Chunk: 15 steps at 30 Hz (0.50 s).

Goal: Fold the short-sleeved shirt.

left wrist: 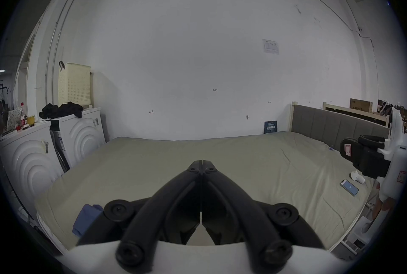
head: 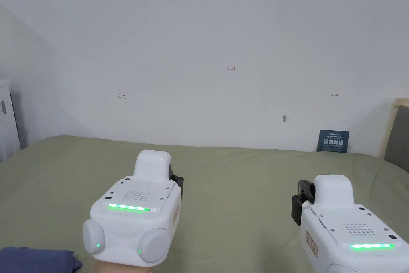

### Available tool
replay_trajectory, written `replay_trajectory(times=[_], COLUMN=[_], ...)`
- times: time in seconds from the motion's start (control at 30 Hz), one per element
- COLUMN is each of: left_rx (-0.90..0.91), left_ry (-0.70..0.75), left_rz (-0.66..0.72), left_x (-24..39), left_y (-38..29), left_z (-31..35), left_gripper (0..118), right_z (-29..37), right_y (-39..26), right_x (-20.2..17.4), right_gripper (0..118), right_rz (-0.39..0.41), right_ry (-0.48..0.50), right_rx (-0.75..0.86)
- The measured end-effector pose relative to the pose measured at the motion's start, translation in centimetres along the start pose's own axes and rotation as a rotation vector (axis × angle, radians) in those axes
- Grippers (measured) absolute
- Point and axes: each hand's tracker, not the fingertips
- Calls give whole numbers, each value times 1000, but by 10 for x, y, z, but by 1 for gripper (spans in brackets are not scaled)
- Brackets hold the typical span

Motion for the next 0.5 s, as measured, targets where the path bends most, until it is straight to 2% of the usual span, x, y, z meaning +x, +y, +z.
replay_trajectory(times=[0.13, 0.17, 0.2, 0.23, 0.27, 0.3, 0.37, 0.5], left_rx=[35, 35, 33, 19, 7, 58, 30, -7], left_ry=[44, 43, 45, 43, 41, 24, 72, 8], left_rz=[-18, -19, -19, -13, -1, 16, -11, 24], left_x=[-1, -2, -2, -2, -4, 0, 9, -6], left_y=[0, 0, 1, 2, 2, -5, -12, 3], left_z=[-2, -1, -3, -5, -7, -5, -6, -8], left_gripper=[0, 7, 23, 53, 103, 118, 118, 118], right_z=[0, 0, -1, -4, -3, -1, -3, -5], right_y=[1, 1, 4, 5, 5, 3, 5, 9], right_x=[1, 2, 2, 2, 1, 2, 3, 4], right_gripper=[3, 14, 40, 80, 116, 118, 118, 118], right_rz=[-5, -13, -23, -27, -25, -26, 4, 7], right_ry=[-19, -14, 5, 15, 6, 3, 2, 11], right_rx=[7, 16, 10, -19, -7, 33, 18, 12])
